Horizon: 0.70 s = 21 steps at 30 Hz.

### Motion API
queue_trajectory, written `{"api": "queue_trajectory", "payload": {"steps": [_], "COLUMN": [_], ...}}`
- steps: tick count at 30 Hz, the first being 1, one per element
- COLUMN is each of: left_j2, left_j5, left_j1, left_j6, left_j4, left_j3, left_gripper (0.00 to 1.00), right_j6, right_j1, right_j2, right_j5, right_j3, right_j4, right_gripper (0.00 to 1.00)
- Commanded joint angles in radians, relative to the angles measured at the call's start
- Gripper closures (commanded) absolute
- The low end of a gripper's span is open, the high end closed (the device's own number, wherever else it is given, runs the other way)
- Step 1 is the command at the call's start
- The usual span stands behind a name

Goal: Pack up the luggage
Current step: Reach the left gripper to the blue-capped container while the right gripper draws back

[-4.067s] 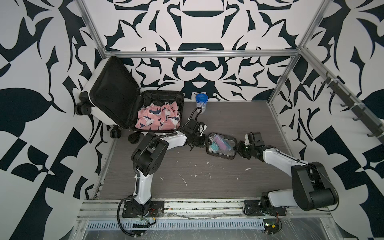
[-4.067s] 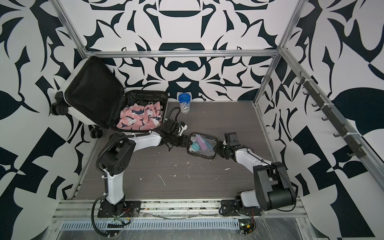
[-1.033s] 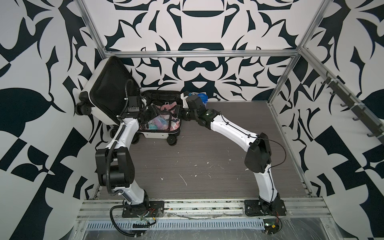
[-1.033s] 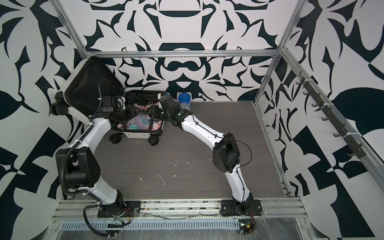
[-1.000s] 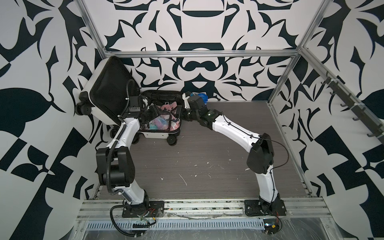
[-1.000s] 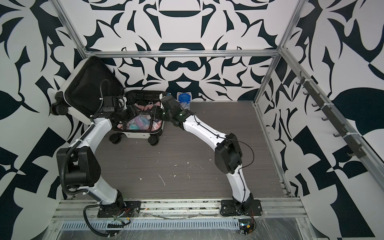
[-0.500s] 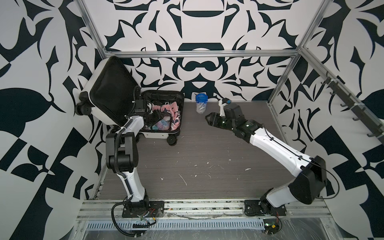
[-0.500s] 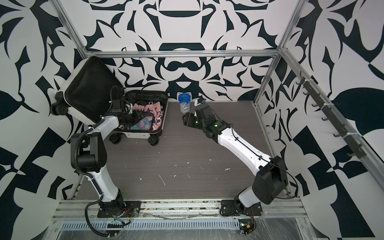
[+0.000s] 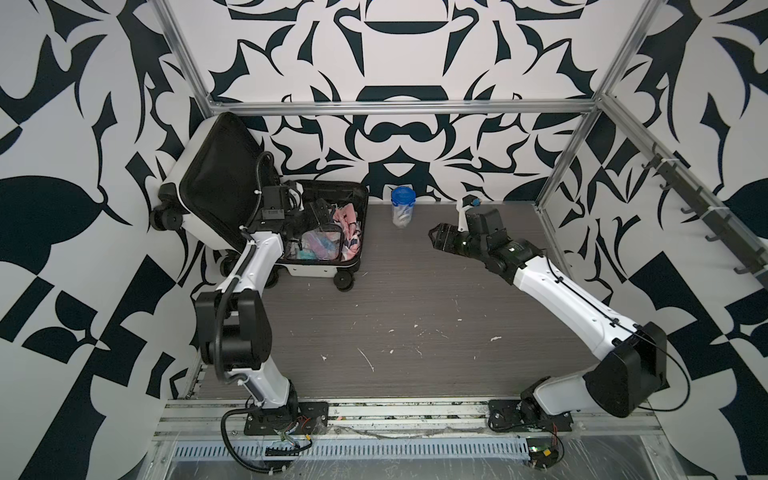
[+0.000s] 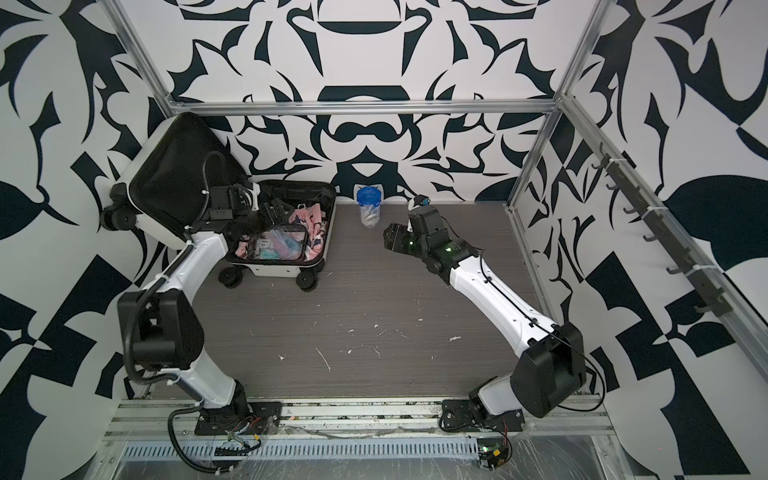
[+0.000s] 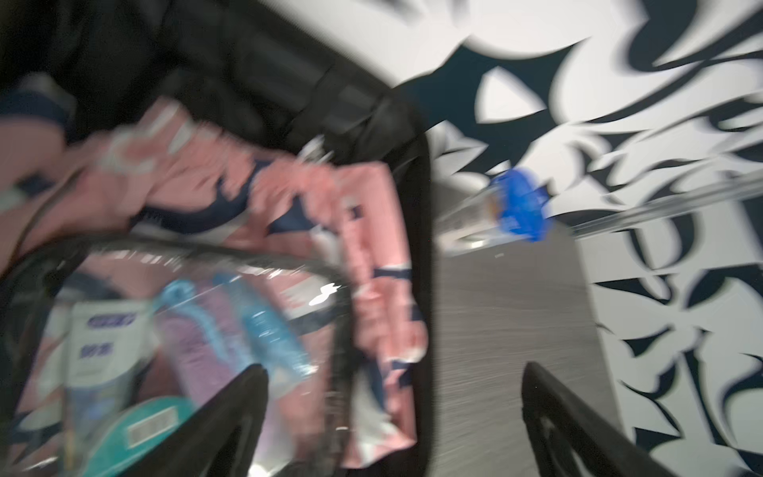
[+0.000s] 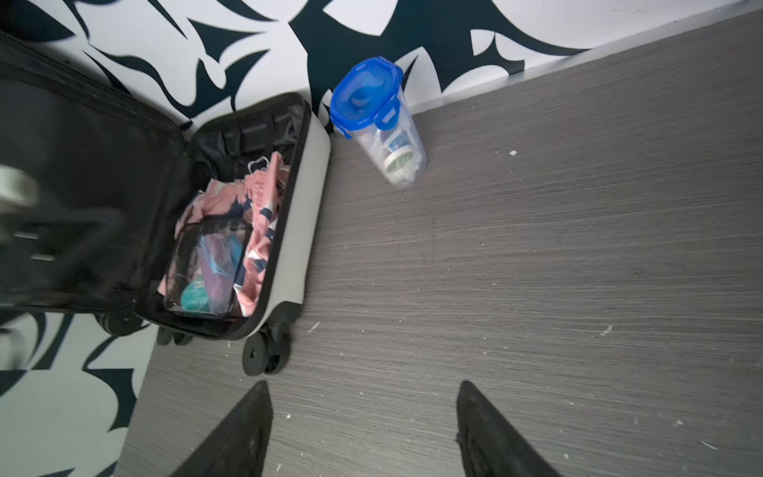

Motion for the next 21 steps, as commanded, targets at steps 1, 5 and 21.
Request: {"api": "queue_trajectory", "payload": {"steps": [1,5,21], "left_j2": [-0.073,-0.084,-0.023], "left_j5": [0.065,0.086,-0.159], "left_j1": [-0.035,-0.088,-0.359], "left_j6": [0.04,0.057,0.255], "left_j4": [0.124,0.166,0.144], "left_j3": [-0.033,-0.029,-0.012], "left_gripper": [0.01,0.01,0.01], "right_j6": [-0.041,-0.049,-0.091], "right_j1": [-0.007,-0.022,-0.033], "right_j2": [-0.016,-0.016,0.181], "right_j5": [0.031,0.065,0.059], "right_j3": [0.034,0.044,0.229], "right_j4": [-0.031,-0.077,-0.168], "right_gripper": [0.28,0.28,0.3]}}
